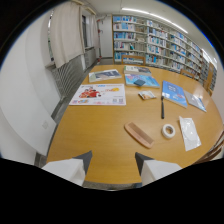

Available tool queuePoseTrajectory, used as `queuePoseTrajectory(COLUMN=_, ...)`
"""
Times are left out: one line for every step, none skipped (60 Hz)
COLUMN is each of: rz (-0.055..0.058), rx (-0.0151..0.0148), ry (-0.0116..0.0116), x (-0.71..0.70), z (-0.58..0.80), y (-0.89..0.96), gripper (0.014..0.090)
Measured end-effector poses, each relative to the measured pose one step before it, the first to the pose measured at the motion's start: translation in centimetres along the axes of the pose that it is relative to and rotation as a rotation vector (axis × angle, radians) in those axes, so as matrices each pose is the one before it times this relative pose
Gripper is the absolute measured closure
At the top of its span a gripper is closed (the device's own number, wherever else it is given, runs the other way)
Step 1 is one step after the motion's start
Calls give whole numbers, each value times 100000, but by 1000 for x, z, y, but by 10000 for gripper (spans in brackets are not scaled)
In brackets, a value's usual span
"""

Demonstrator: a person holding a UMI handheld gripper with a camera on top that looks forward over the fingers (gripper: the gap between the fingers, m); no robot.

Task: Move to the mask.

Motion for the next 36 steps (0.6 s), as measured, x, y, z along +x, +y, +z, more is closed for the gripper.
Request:
queuePoseTrajectory(rz=142, rx=475, ry=85, x=73, z=0, y=-143, gripper=196)
queuePoseTrajectory(rz=165, rx=426, ry=181, x=156, z=-29, y=-149, gripper=199)
queuePoseTrajectory(rz=114, rx=267, ry=253, x=234, z=-63, y=-119, gripper=200)
queuePoseTrajectory(rz=109, rx=173, ry=249, x=314, z=-101, y=-101, gripper=201)
queuePoseTrajectory(rz=151, rx=-237, ry=99, x=644, z=-739, y=-57, gripper=200)
queuePoseTrajectory(rz=54, rx=-88, ry=459, x=521, z=-150, y=166, gripper=201)
queuePoseTrajectory(rz=106, rx=-136, ry=730, x=12, z=300, y=29, gripper=201)
queuePoseTrajectory(rz=47, rx=-203, ry=544, x=431, z=-218, y=143, gripper=199)
queuePoseTrajectory(rz=31, rx=-154, ry=529, x=485, z=-128, y=146, gripper=201)
queuePoseTrajectory(rz=32, rx=-128, ry=570, x=522, z=-138, y=164, gripper=201)
queuePoseTrajectory(rz=90, rx=-120, ry=579, x=506, z=-94, y=162, gripper=202)
queuePoseTrajectory(rz=190, rx=-74, ry=341, x=596, z=-64, y=201, gripper=202)
queuePoseTrajectory(rz=228, rx=-76, ry=307, x=516, z=-9, y=246, gripper=203)
queuePoseTrajectory(rz=241, rx=-194, ry=487, x=515, z=35, y=184, gripper=202)
queuePoseTrajectory(rz=46, rx=-531, ry=1536, x=-328, z=588, y=-215, gripper=202)
queuePoseTrajectory(rz=153, rx=-235, ry=598, x=557, z=27, y=184, gripper=201)
queuePoseTrajectory(rz=176, rx=-138, ry=542, x=585, z=18, y=163, gripper=200)
queuePoseTrajectory(rz=194, rx=-52, ry=-10, x=1225, z=-428, y=425, gripper=201)
queuePoseTrajectory(rz=190, rx=-213, ry=138, x=794, z=-635, y=303, gripper=204)
queuePoseTrajectory(rz=120, rx=-258, ry=436, x=580, z=-103, y=198, gripper=201)
queuePoseTrajectory(rz=71, rx=-327, ry=432, x=588, z=-39, y=201, gripper=204)
queuePoseTrajectory(rz=25, rx=-378, ry=410, x=627, z=-37, y=210, gripper=201)
queuePoseTrajectory(rz=31, rx=-377, ry=436, x=629, z=-41, y=215, gripper=202)
queuePoseTrajectory(rz=65, rx=-270, ry=726, x=427, z=504, y=68, gripper=201)
queuePoseTrajectory(rz=33, rx=-351, ry=349, x=949, z=-462, y=260, gripper=201)
queuePoseTrajectory(rz=118, rx=-235, ry=398, x=785, z=11, y=258, gripper=201)
queuePoseTrajectory(rz=193, rx=-258, ry=469, x=701, z=4, y=147, gripper=200)
queuePoseTrajectory(rz=191, rx=-171, ry=322, x=707, z=41, y=135, gripper=199)
queuePoseTrajectory(rz=102, rx=-248, ry=335, x=710, z=61, y=143, gripper=199)
queuePoseTrajectory(rz=-11, rx=-341, ry=292, x=727, z=74, y=144, gripper=202)
queuePoseTrajectory(rz=-24, rx=-436, ry=324, x=690, z=151, y=10, gripper=202)
queuePoseTrajectory(rz=-92, rx=-242, ry=92, x=774, z=-63, y=237, gripper=200)
queuePoseTrajectory(rz=-107, rx=-225, ry=148, x=691, z=64, y=107, gripper=202)
queuePoseTrajectory(rz=-164, rx=-172, ry=191, x=722, z=67, y=84, gripper=201)
queuePoseTrajectory(rz=-152, rx=-181, ry=193, x=734, z=88, y=74, gripper=201)
queuePoseTrajectory(rz=-140, rx=-178, ry=-26, x=687, z=88, y=70, gripper=201)
